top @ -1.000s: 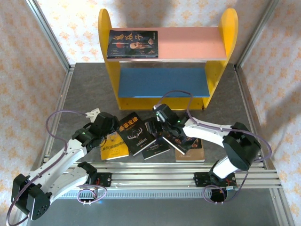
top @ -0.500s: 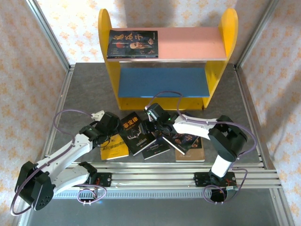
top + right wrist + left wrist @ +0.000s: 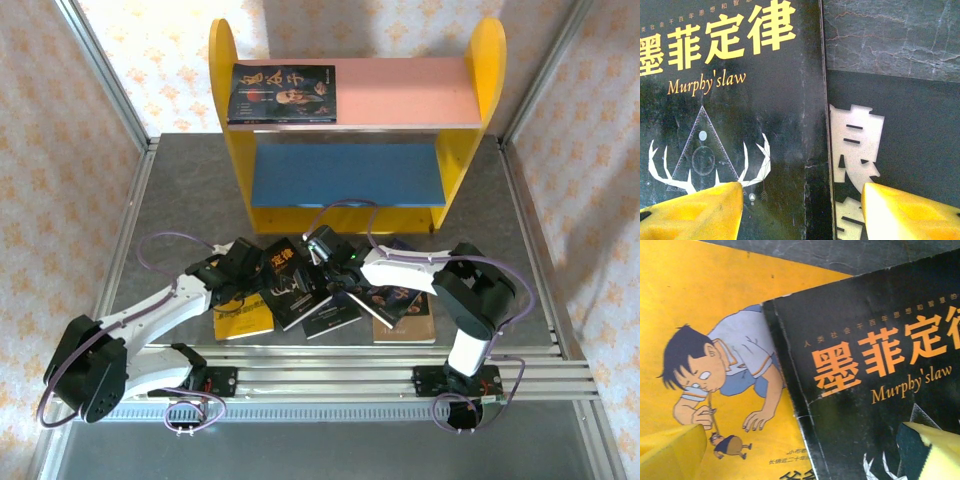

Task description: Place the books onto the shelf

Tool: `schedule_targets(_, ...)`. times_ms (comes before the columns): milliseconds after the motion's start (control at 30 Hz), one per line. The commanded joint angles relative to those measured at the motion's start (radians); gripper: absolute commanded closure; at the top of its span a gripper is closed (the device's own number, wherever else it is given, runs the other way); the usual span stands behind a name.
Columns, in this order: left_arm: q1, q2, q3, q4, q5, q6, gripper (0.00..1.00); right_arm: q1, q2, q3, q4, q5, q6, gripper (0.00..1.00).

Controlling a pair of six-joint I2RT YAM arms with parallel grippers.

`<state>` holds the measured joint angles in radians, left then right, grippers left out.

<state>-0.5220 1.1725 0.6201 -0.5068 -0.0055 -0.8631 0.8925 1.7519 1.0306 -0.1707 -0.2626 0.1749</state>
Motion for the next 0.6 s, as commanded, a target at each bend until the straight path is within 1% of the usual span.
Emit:
schedule_targets(0,-0.009,0.023,0.005,0.04,0.033,-0.007,0.01,0.004,0.011,0.017,-0.032,0.037,-0.031,0.37)
schedule_targets(300,-0.027,0.082,0.015,0.069,0.041,-0.014,0.01,0.004,0.04,0.008,-0.035,0.047,-0.04,0.41)
schedule_targets(567,-0.038,0.124,0.03,0.083,0.056,-0.011,0.01,0.003,0.078,0.001,-0.029,0.024,-0.033,0.57)
